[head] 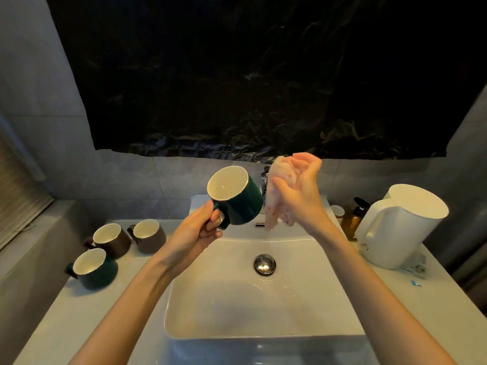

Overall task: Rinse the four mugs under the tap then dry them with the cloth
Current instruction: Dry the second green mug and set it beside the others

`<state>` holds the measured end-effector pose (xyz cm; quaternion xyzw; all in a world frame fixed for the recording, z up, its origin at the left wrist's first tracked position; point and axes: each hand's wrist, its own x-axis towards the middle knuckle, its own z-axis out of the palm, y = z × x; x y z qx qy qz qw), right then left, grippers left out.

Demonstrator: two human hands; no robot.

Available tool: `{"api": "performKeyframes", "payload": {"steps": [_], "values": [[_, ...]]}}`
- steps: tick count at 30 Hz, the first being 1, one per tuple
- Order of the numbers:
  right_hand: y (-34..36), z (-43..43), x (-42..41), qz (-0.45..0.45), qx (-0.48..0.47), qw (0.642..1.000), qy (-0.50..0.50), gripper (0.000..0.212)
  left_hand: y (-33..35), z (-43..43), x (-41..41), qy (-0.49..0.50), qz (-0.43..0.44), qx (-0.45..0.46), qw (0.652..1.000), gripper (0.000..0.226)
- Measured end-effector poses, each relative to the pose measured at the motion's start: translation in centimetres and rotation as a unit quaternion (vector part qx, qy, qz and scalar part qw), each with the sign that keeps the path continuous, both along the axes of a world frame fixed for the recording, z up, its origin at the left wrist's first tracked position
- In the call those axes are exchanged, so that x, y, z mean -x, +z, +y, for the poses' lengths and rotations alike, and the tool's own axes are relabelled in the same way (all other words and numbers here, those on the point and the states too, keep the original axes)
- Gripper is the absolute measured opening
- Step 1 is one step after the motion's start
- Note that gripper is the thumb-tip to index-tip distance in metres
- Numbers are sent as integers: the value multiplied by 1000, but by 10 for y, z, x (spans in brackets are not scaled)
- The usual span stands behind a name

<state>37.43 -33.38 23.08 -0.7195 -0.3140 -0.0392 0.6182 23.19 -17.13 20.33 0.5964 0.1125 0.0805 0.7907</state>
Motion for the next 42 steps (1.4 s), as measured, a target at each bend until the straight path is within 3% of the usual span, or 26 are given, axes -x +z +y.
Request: {"api": "performKeyframes", "payload": {"steps": [3, 5, 7, 9, 12, 15, 18, 21, 25, 29, 33, 38, 42], "values": [[0, 12, 13, -156, -3, 987, -26, 34, 1, -4, -3, 4, -2, 38, 999, 35], [-14, 18, 21, -212, -34, 976, -27, 21, 2, -6, -4, 3, -10, 76, 997, 35], [-30, 20, 27, -275, -50, 959, -43, 23, 4, -7, -5, 1, -18, 110, 994, 34], [-46, 21, 30, -350, -28, 935, -42, 22, 7, -6, -6, 2, -23, 134, 991, 34], [-51, 21, 33, -403, 20, 913, -59, 20, 12, -2, -8, 0, -14, 101, 995, 38], [-35, 17, 26, -359, -20, 926, -113, 21, 15, 0, -6, -19, -12, 101, 995, 36], [-19, 17, 16, -165, -83, 977, -104, 24, 15, -4, 1, -40, -19, 76, 996, 33], [-16, 14, 1, -11, -42, 997, -62, 26, 13, -9, 6, -52, -23, -37, 998, 36], [-8, 7, -5, 1, 42, 999, 8, 27, 5, -6, 6, -19, 3, -213, 977, 31], [-2, 5, 10, -10, -8, 999, 47, 21, -9, -9, 3, 34, -18, -386, 922, 22], [-4, 1, 3, -21, 51, 995, 79, 24, -26, -9, 0, 105, -74, -530, 838, 16], [-2, 16, -9, 71, 103, 989, 78, 26, -33, -9, 1, 111, -109, -635, 757, 17], [-3, 27, -12, 36, 135, 989, 48, 25, -38, -5, 3, 106, -119, -690, 706, 14]]}}
